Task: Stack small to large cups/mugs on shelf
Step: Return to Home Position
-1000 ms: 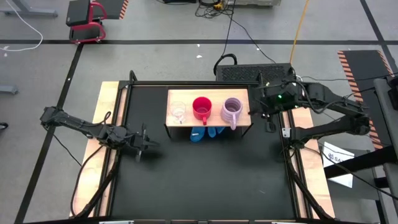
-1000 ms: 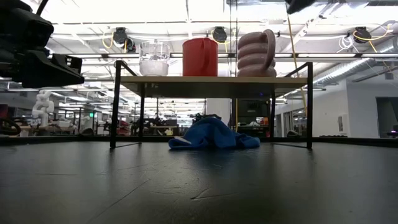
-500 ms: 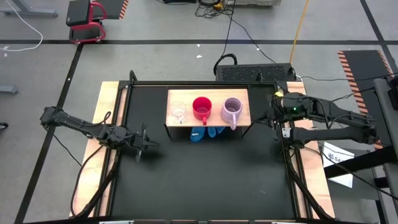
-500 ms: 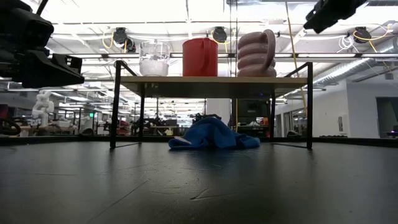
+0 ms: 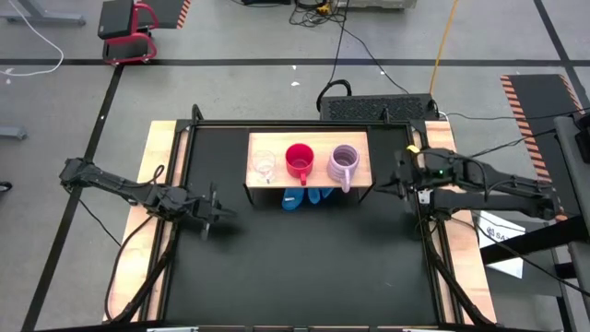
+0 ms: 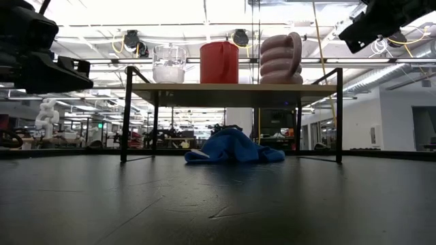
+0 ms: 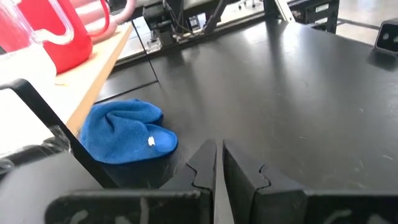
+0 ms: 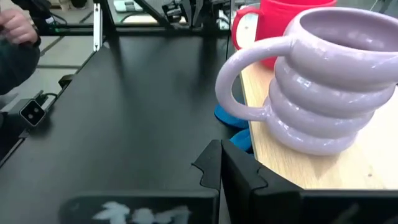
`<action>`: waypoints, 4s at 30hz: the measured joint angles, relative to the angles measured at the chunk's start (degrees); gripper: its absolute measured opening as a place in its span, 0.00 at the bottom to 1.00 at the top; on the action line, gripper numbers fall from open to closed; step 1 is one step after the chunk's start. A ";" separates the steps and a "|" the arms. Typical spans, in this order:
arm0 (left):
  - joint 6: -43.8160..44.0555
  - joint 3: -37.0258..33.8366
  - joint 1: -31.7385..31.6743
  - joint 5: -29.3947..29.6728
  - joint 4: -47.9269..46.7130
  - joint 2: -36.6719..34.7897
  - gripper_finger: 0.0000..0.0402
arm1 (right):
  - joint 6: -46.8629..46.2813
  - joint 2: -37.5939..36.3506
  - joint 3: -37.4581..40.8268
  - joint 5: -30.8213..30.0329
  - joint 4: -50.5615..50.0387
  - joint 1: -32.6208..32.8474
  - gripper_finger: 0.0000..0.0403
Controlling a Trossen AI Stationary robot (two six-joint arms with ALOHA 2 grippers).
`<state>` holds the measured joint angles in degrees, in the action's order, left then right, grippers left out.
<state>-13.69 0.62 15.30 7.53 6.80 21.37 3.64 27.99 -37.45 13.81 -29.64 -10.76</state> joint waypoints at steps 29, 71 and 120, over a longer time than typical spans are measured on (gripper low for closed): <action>-3.17 0.00 -0.01 -1.60 7.15 -0.02 0.08 | -5.83 -9.46 17.30 -0.27 16.03 11.30 0.00; -5.91 0.00 0.01 -0.16 11.48 0.00 0.08 | -0.91 -14.50 35.65 -3.83 35.46 13.90 0.00; 2.14 -0.02 -31.62 -39.01 11.72 -0.07 0.08 | -5.05 -13.90 36.59 7.73 43.11 -0.76 0.00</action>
<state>-11.55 0.60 -16.32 -31.48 18.52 21.30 -1.41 14.09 -0.86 21.54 13.47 -11.53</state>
